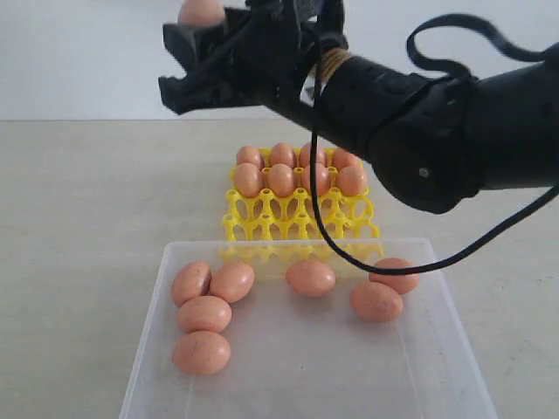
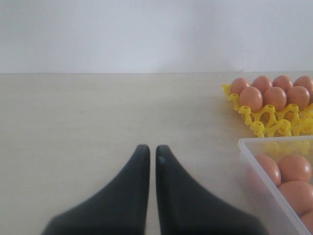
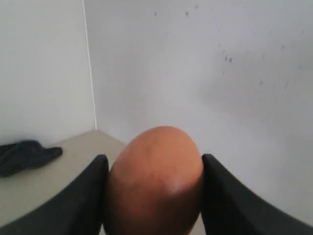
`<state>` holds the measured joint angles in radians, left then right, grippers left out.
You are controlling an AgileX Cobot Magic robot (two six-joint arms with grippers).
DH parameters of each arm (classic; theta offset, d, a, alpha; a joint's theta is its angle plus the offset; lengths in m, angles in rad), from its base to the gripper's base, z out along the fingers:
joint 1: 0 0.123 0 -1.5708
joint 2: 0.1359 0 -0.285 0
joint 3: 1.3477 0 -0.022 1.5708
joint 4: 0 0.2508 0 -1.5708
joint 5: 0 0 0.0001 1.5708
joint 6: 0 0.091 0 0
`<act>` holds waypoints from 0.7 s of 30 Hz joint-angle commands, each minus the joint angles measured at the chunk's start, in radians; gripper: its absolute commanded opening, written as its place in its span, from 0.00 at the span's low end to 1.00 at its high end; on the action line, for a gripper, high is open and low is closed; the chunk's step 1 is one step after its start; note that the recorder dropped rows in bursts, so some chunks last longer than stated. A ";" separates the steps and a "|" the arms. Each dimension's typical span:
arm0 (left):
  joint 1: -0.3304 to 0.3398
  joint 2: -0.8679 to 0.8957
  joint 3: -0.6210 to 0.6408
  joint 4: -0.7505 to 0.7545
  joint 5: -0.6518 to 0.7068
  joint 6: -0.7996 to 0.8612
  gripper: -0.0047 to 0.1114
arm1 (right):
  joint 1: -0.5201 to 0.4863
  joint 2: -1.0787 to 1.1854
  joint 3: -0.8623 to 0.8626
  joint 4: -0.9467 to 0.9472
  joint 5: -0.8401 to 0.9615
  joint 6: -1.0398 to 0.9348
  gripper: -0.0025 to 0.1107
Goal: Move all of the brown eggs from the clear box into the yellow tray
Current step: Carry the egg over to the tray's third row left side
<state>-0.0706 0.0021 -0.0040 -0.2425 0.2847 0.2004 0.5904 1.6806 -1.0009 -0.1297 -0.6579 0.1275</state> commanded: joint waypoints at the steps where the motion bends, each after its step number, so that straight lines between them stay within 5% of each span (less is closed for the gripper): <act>1: -0.009 -0.002 0.004 -0.001 -0.001 0.003 0.08 | -0.003 0.101 -0.004 -0.199 0.021 0.127 0.02; 6: -0.009 -0.002 0.004 -0.001 -0.001 0.003 0.08 | -0.003 0.193 -0.004 -0.413 0.032 0.240 0.02; 13: -0.009 -0.002 0.004 -0.001 -0.001 0.003 0.08 | -0.028 0.231 -0.004 -0.401 0.063 0.129 0.02; 21: -0.009 -0.002 0.004 -0.001 -0.001 0.003 0.08 | -0.202 0.281 -0.040 -0.452 0.020 0.297 0.02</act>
<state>-0.0706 0.0021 -0.0040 -0.2425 0.2847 0.2004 0.4376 1.9503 -1.0240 -0.5437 -0.6022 0.3532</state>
